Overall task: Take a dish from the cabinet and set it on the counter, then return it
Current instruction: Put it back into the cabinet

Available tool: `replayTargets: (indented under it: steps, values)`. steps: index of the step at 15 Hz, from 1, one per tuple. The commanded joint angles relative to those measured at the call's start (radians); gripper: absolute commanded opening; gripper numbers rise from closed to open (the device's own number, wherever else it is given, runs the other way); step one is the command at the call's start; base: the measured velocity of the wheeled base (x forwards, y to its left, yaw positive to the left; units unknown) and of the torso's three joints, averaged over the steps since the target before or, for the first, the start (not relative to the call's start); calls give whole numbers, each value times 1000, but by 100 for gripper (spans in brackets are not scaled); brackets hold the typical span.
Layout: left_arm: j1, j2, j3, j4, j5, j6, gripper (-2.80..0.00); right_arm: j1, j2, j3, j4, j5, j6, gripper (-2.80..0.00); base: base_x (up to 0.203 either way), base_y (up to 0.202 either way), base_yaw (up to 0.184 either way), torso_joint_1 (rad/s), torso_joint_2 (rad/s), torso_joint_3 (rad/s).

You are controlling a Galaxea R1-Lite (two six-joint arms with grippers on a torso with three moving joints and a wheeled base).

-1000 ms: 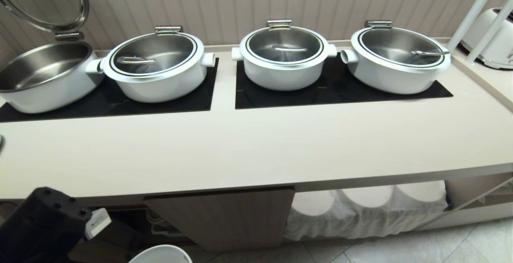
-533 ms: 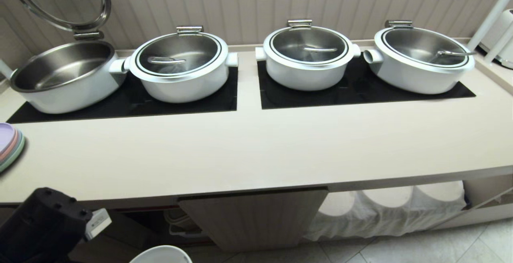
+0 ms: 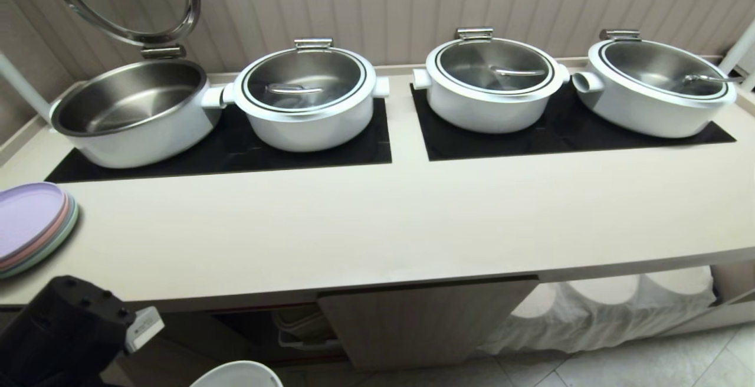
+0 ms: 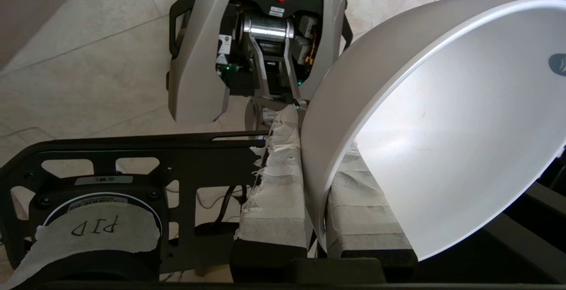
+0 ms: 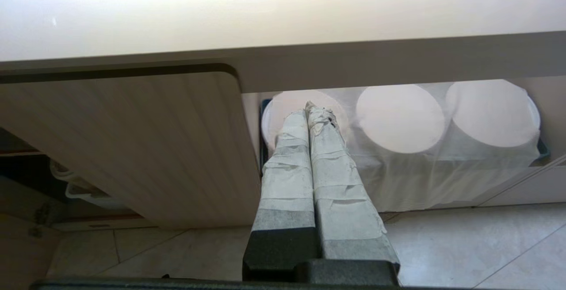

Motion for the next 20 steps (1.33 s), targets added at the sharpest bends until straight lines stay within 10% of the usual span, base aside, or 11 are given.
replayTargets:
  steps: [1,20]
  values:
    - [0,2,-1,3,0,-4,-280,2,0,0,0,0,0,-280,0,137,1,2,-1,4]
    - [6,3,-4,-5,1,-1,-280,0,0,0,0,0,0,-280,0,4,0,0,0,0]
